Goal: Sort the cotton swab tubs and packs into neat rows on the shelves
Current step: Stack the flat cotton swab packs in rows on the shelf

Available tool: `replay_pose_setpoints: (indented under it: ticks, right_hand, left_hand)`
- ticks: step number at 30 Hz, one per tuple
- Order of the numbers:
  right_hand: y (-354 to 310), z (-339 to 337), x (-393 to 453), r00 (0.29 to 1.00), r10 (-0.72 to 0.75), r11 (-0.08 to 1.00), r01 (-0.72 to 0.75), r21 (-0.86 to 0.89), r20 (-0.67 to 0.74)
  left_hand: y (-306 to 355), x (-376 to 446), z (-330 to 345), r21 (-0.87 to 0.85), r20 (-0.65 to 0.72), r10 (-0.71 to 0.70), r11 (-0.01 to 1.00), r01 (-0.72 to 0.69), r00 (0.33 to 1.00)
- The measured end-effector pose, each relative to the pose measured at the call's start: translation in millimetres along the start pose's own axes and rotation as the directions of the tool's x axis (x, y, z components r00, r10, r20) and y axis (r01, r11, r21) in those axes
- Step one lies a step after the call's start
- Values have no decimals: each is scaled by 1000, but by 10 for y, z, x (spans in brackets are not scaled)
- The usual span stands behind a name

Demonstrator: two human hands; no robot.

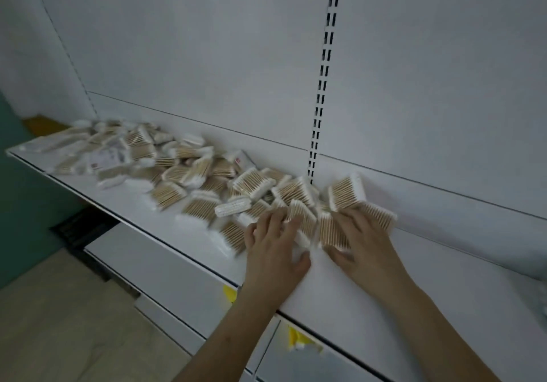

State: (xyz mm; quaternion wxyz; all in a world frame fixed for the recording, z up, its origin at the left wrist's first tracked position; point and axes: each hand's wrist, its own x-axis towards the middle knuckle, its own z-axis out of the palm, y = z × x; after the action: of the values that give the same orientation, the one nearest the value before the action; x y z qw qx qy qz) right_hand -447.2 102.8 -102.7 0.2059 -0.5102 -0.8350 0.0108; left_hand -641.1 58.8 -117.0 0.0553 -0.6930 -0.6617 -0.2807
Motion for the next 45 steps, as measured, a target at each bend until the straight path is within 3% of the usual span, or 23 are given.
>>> replay_pose_setpoints:
  ticks: [7,12,16,21,27,31,34,38,41,43,45]
  right_hand:
    - [5,41,-46,992,100,990,-92,105,-75]
    - [41,72,-51,973,184,982,-176,68,-141]
    - [38,-6,-66,975,161,963,-123,239,-149]
    - [-37,-88,-73,960,259,892,-197,407,-104]
    - [-48,-185,-83,982,97,895,-14,445,-164]
    - [-11,-344,-75,948,256,762,-78,642,-189]
    - [57,-595,-190,905,406,543,-125,830,-129]
    - [325,-979,-586,850,519,361,-117,925,-94]
    - [581,-1236,-1004,809,587,245,-122,962,-47]
    - [708,-1404,-1322,790,612,204,-127,971,-25]
    - [779,-1551,-1643,759,650,294,-206,933,-37]
  left_hand:
    - [-68,-16,52,-9,-62,36,999,-37,997]
    - [-64,-87,50,-144,-162,46,987,-70,986]
    - [-28,-102,20,-302,-204,27,949,-89,979]
    - [17,-125,-50,-276,-260,109,944,-182,959]
    - [34,-146,-110,-340,-293,79,923,-181,953]
    - [23,-115,-126,-455,-205,52,879,-142,977]
    - [108,-105,-145,-504,-184,73,849,-157,980]
    - [389,-70,-196,-577,-191,42,804,-146,981]
    - [682,-18,-173,-633,-158,94,754,-174,983]
    - [906,0,-124,-684,-113,139,707,-179,984]
    - [1135,11,-55,-737,-58,181,656,-165,982]
